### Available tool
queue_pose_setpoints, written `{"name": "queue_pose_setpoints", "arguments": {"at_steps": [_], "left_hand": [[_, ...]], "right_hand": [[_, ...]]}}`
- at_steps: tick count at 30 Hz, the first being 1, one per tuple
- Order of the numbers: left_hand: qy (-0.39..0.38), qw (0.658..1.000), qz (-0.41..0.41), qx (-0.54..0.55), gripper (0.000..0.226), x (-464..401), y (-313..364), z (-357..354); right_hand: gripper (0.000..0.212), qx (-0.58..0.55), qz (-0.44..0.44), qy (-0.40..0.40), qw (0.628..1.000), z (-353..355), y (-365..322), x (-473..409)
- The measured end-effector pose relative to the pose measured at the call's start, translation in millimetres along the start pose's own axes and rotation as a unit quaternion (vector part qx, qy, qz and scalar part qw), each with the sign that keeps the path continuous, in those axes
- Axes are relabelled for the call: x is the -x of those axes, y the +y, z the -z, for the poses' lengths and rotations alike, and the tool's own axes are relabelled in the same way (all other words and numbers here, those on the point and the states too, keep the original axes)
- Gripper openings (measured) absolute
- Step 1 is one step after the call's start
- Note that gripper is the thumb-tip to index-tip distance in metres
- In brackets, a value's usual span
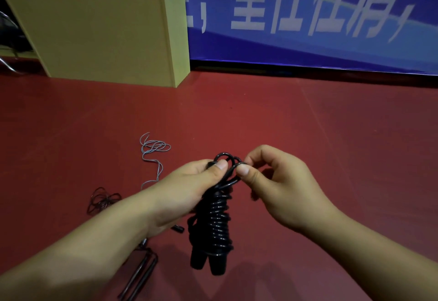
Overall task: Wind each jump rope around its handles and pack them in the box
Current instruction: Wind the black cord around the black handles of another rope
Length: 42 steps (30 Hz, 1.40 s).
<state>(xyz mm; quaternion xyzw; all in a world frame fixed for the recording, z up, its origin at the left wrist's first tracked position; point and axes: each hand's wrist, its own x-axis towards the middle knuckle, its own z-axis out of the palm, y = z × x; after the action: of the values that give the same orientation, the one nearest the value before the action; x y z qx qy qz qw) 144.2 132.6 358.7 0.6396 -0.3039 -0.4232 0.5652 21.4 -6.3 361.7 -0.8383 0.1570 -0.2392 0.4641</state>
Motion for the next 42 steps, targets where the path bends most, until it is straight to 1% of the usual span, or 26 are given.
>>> {"name": "queue_pose_setpoints", "arguments": {"at_steps": [2, 5, 7, 10, 13, 18, 20, 22, 23, 25, 27, 29, 32, 36, 39, 42], "left_hand": [[-0.012, 1.0, 0.0, -0.01, 0.045, 0, -1, -2], [-0.021, 1.0, 0.001, 0.013, 0.036, 1, 0, -5], [-0.022, 0.999, -0.002, 0.028, 0.033, 2, 0, -7], [-0.017, 0.999, -0.006, 0.041, 0.032, 1, -1, -10], [-0.024, 0.998, -0.02, 0.051, 0.032, 1, 0, -11], [-0.084, 0.995, -0.022, 0.055, 0.035, 5, 3, -8], [-0.091, 0.994, -0.018, 0.058, 0.035, 6, 2, -8], [-0.083, 0.995, -0.01, 0.06, 0.039, 6, 1, -8], [-0.076, 0.995, -0.006, 0.064, 0.037, 5, 0, -8], [-0.061, 0.995, -0.001, 0.084, 0.031, 6, 0, -11], [-0.041, 0.994, 0.004, 0.102, 0.036, 6, -1, -14], [-0.017, 0.995, -0.003, 0.1, 0.036, 3, -2, -15], [0.004, 0.996, -0.01, 0.086, 0.043, 2, -2, -15], [0.016, 0.996, -0.015, 0.084, 0.027, 2, 1, -17], [0.039, 0.995, -0.007, 0.087, 0.026, 1, 1, -15], [0.039, 0.997, -0.002, 0.072, 0.026, 3, 3, -12]], "right_hand": [[0.017, 0.043, 0.011, 0.03, 0.999, 1, 4, 0], [0.015, 0.046, 0.003, 0.036, 0.998, -4, 7, -2], [0.016, 0.028, -0.004, 0.038, 0.999, -7, 10, -3], [0.022, -0.002, -0.012, 0.037, 0.999, -9, 13, -3], [0.024, -0.038, -0.019, 0.036, 0.998, -10, 13, -3], [0.027, -0.082, -0.038, 0.023, 0.996, -8, 11, -3], [0.021, -0.082, -0.038, 0.013, 0.996, -6, 9, -3], [0.011, -0.059, -0.027, 0.013, 0.998, -5, 8, -2], [0.01, -0.051, -0.023, 0.016, 0.998, -5, 7, -1], [0.012, -0.043, -0.022, 0.024, 0.999, -6, 5, 2], [0.015, -0.041, -0.026, 0.03, 0.998, -8, 4, 4], [0.016, -0.043, -0.034, 0.028, 0.998, -8, 2, 4], [0.017, -0.077, -0.047, 0.02, 0.996, -7, 2, 1], [0.013, -0.162, -0.063, -0.017, 0.985, -4, 2, -2], [0.008, -0.198, -0.068, -0.041, 0.977, -1, 3, -3], [0.011, -0.206, -0.072, -0.064, 0.974, 1, 4, -2]]}}
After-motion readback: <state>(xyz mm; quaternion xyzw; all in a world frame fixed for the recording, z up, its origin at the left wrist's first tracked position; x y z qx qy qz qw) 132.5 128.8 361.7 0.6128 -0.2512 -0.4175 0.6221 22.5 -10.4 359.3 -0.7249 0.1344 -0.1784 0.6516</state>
